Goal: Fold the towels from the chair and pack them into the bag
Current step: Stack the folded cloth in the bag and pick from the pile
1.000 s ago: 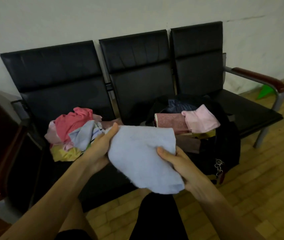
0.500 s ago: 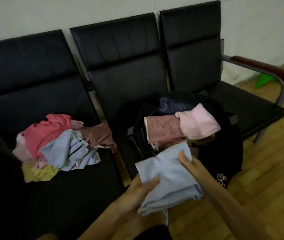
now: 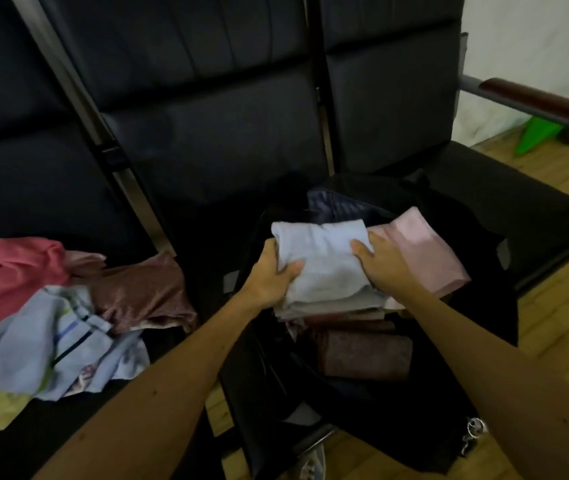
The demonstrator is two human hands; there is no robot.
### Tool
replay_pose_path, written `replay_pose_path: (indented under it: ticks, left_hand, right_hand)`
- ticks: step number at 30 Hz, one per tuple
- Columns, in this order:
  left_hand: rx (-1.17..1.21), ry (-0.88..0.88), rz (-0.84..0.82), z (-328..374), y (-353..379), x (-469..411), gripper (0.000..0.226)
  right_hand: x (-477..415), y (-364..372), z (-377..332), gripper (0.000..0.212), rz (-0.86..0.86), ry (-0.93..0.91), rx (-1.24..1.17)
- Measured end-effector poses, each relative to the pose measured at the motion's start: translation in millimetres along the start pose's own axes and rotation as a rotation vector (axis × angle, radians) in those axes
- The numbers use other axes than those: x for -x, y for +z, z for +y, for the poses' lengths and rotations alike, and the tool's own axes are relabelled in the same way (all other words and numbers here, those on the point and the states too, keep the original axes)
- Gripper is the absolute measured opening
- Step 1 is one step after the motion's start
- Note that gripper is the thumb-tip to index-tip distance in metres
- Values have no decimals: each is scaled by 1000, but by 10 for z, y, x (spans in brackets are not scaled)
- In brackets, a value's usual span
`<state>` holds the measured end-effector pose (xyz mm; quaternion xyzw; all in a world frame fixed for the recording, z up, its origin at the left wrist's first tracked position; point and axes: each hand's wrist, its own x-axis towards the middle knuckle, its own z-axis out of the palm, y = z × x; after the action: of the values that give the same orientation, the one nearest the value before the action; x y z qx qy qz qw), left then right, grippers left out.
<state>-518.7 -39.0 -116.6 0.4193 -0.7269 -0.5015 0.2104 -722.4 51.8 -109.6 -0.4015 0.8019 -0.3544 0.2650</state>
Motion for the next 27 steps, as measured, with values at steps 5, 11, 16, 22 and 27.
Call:
replay_pose_path:
  ticks: [5, 11, 16, 22, 27]
  left_hand:
    - [-183, -65, -15, -282, 182, -152, 76]
    - [-142, -227, -54, -250, 81, -118, 92]
    - [55, -45, 174, 141, -379, 414, 44]
    - [215, -33, 334, -255, -1192, 1705, 15]
    - [87, -249, 589, -952, -2005, 2338, 11]
  right_hand:
    - [-188, 203, 186, 54, 7, -42, 258]
    - [-113, 179, 214, 58, 17, 35, 369]
    - [250, 160, -86, 51, 151, -81, 517]
    - [1291, 941, -808, 32, 115, -532, 233]
    - [1929, 1915, -1304, 27, -246, -481, 105]
